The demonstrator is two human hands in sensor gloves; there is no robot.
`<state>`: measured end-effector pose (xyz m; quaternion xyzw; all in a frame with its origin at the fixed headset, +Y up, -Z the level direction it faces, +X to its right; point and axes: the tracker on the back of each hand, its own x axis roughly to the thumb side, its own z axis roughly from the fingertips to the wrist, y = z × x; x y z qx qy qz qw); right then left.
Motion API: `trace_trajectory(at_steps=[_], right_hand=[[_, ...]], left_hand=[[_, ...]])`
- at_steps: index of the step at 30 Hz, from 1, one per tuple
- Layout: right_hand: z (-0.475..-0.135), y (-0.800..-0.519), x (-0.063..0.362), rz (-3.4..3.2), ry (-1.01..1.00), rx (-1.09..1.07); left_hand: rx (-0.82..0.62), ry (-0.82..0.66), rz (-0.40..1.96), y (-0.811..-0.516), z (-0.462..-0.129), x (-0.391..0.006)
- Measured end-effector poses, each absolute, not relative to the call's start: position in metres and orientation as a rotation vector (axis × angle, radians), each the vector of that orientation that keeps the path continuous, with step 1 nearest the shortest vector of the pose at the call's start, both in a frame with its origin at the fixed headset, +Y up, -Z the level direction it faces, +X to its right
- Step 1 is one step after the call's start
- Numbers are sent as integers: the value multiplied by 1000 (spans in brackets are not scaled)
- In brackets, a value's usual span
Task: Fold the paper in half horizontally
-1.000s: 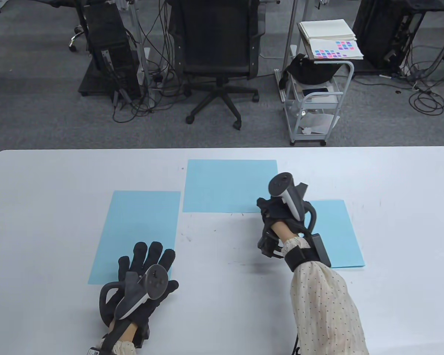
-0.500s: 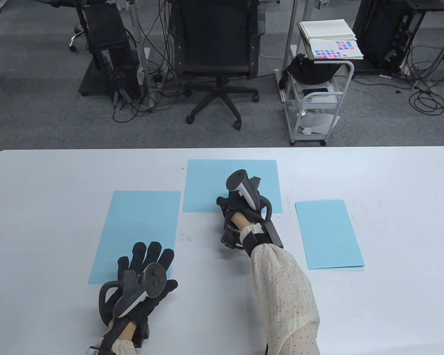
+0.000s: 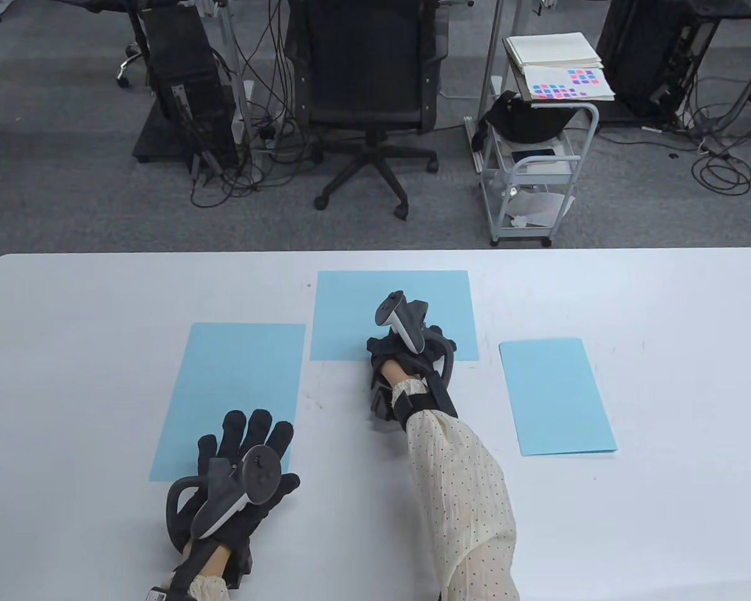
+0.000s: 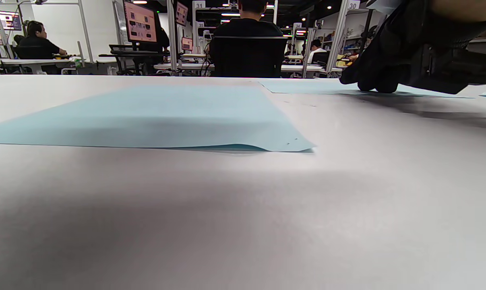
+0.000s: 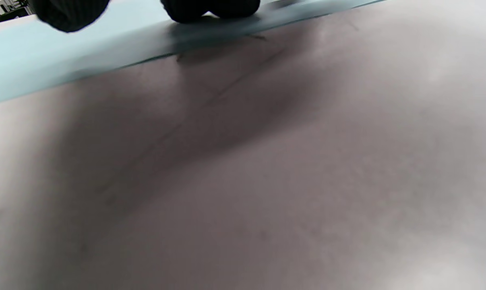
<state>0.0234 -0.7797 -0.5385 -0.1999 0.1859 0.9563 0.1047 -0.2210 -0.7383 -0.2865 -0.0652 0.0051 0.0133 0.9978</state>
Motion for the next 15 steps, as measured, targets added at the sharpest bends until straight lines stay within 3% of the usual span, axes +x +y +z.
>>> trace_trajectory(at_steps=[15], right_hand=[[-524, -771, 46, 2876, 554, -590]], left_hand=[[-139, 6, 11, -738, -286, -219]])
